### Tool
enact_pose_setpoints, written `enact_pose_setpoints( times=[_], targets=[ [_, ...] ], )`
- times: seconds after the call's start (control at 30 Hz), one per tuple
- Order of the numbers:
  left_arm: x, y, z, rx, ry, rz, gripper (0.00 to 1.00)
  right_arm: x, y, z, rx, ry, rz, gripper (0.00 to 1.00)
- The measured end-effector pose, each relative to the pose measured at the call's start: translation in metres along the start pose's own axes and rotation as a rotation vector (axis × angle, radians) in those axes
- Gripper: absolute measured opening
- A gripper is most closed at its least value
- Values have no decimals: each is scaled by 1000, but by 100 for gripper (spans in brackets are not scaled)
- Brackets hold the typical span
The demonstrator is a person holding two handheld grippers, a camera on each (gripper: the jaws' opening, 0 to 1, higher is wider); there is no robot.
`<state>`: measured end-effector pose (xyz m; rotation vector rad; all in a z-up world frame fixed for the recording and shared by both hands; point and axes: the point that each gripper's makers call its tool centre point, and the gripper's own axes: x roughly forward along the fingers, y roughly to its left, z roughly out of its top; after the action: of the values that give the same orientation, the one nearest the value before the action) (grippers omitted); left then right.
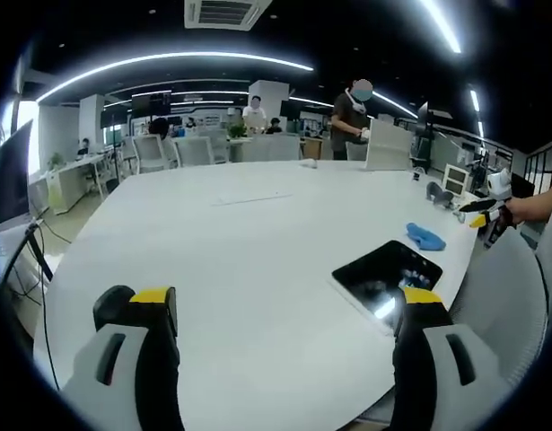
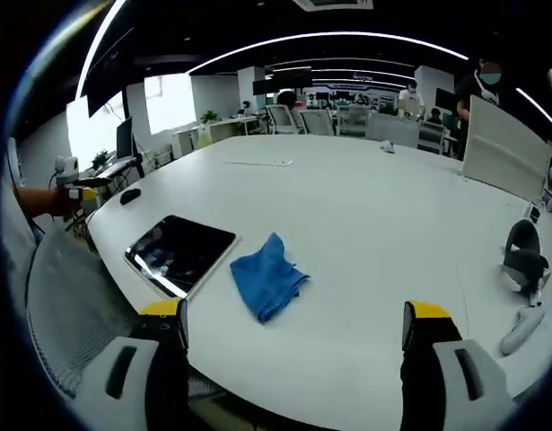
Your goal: Wipe the mirror surface with the cleaning cloth until all visible marks leave the cleaned area.
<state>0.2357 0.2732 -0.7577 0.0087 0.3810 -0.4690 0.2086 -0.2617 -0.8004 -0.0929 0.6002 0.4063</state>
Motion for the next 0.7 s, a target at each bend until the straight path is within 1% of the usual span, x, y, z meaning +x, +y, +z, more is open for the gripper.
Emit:
enact_pose_setpoints(
  times=[0.1,0.33,0.47,0.5,0.57,0.67,0.7],
  targets=[
    [0,-1,0,20,-5,-6,99,2,0,1,-2,2,0,98],
    [0,3,1,15,3,-1,99,7,3,5,-6,-2,3,98],
    [1,4,2,13,3,2,99,15,5,12,-3,0,-3,98],
    [1,4,2,14,4,3,99,18,7,14,0,-1,0,98],
    [2,4,2,15,4,5,99,26,11,18,-6,2,1,90],
    [3,3,1,14,4,2,99,40,19,27,-24,-9,13,87],
    [4,3,1,13,5,0,99,50,23,29,-29,4,19,83]
  ],
)
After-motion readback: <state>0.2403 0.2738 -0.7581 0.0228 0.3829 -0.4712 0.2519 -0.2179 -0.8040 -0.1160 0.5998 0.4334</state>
